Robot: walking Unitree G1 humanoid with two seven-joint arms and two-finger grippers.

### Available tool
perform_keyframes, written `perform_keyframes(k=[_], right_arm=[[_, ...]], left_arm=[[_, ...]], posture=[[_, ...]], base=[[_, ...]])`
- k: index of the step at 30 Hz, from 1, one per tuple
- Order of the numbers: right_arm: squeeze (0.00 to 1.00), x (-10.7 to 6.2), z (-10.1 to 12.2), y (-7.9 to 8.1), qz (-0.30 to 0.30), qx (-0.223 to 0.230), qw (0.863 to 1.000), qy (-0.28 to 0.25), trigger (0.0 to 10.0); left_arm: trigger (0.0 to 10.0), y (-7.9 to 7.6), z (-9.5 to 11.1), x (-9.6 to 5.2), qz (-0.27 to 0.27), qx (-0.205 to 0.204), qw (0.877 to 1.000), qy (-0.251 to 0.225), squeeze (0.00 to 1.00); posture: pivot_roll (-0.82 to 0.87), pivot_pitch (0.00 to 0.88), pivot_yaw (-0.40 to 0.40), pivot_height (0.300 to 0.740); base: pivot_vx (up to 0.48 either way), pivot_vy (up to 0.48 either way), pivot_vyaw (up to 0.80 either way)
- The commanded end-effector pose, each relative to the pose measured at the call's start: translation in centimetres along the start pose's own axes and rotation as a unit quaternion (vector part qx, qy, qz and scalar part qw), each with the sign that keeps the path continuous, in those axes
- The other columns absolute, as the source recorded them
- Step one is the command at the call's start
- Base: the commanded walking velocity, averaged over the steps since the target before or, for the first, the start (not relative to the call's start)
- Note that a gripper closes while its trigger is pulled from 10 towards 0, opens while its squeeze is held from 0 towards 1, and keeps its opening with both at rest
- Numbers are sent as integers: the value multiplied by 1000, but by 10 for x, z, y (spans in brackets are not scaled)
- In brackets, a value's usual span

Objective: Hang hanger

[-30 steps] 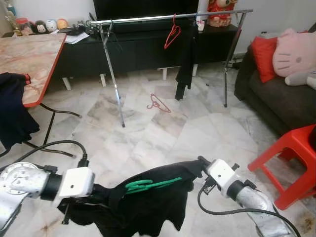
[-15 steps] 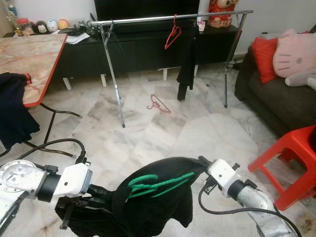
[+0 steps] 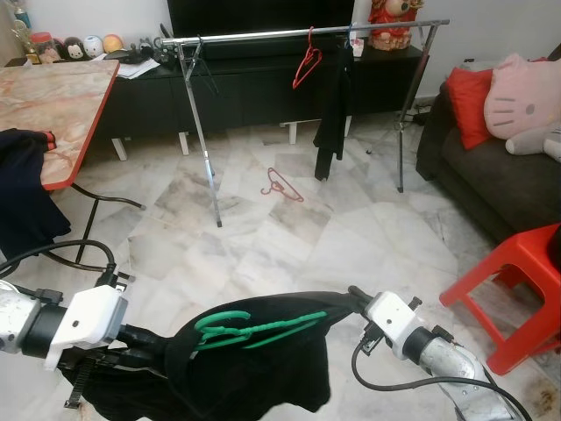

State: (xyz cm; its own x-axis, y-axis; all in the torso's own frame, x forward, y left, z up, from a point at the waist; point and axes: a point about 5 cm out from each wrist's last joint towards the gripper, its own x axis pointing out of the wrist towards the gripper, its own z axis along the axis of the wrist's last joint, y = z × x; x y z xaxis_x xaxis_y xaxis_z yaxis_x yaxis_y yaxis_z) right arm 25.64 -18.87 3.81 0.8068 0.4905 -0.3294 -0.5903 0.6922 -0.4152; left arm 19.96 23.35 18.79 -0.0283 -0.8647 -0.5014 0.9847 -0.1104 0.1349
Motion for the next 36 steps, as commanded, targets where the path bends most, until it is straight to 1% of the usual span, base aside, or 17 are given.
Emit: perform_keyframes(k=[1, 5, 6, 8, 9, 12, 13, 18, 20, 21, 23, 28, 32, 33, 34, 35, 36], right_arm=[[0, -10, -17, -12, -20, 9, 999, 43, 0], [0, -10, -17, -16, -21, 6, 999, 43, 0], [0, -10, -17, -16, -22, 6, 999, 44, 0], [0, -10, -17, -16, -23, 6, 999, 43, 0], [0, -10, -17, -16, -23, 6, 999, 43, 0], [0, -10, -17, -15, -22, 8, 999, 41, 0], [0, -11, -18, -14, -15, 5, 999, 40, 0], [0, -15, -22, -19, -16, 0, 999, 49, 0], [0, -15, -23, -21, -18, 0, 999, 50, 0], [0, -15, -23, -21, -18, 0, 999, 50, 0], [0, -11, -20, -20, -19, 2, 999, 45, 0], [0, -10, -20, -17, -15, 5, 999, 44, 0], [0, -11, -22, -14, -12, 6, 999, 44, 0], [0, -10, -22, -13, -12, 8, 999, 44, 0], [0, -10, -22, -13, -12, 8, 999, 44, 0], [0, -9, -21, -11, -10, 9, 999, 42, 0], [0, -9, -21, -10, -10, 10, 999, 42, 0]], left_arm=[[10000, -2, 14, -10, -16, 16, 1000, -18, 0], [10000, -1, 17, -12, -23, 4, 998, -57, 0], [10000, 2, 22, -11, -17, -2, 995, -96, 0], [10000, 4, 27, -9, -9, -9, 990, -143, 0], [10000, 4, 27, -9, -9, -9, 990, -143, 0], [10000, 5, 31, -8, -10, -10, 984, -176, 0], [10000, 4, 36, -11, -13, -9, 981, -194, 0], [10000, 8, 44, -20, -4, -9, 974, -226, 0], [10000, 12, 47, -24, 12, -13, 967, -255, 0], [10000, 12, 47, -24, 12, -13, 967, -255, 0], [10000, 15, 45, -27, 33, -27, 957, -287, 0], [10000, 22, 45, -31, 63, -32, 946, -316, 0], [10000, 31, 45, -35, 108, -41, 925, -361, 0], [10000, 33, 43, -30, 116, -44, 928, -352, 0], [10000, 33, 43, -30, 116, -44, 928, -352, 0], [10000, 36, 42, -21, 133, -45, 930, -338, 0], [10000, 38, 43, -18, 139, -45, 930, -337, 0]], posture=[[-43, 6, -40, 740], [-40, 9, -41, 740], [-42, 10, -41, 740], [-43, 10, -40, 740], [-43, 10, -40, 740], [-49, 12, -39, 740], [-49, 16, -39, 740], [-49, 16, -39, 740], [-49, 16, -39, 740], [-49, 16, -39, 740], [-44, 18, -38, 740], [-42, 22, -40, 740], [-45, 21, -38, 740], [-48, 20, -39, 740], [-48, 20, -39, 740], [-48, 20, -39, 740], [-48, 20, -39, 740]], base=[[0, 0, 0], [0, 0, 0], [0, 0, 0], [0, 0, 0], [0, 0, 0], [0, 0, 0], [0, 0, 0], [0, 0, 0], [0, 0, 0], [0, 0, 0], [0, 0, 0], [0, 0, 0], [0, 0, 0], [0, 0, 0], [0, 0, 0], [0, 0, 0], [0, 0, 0]])
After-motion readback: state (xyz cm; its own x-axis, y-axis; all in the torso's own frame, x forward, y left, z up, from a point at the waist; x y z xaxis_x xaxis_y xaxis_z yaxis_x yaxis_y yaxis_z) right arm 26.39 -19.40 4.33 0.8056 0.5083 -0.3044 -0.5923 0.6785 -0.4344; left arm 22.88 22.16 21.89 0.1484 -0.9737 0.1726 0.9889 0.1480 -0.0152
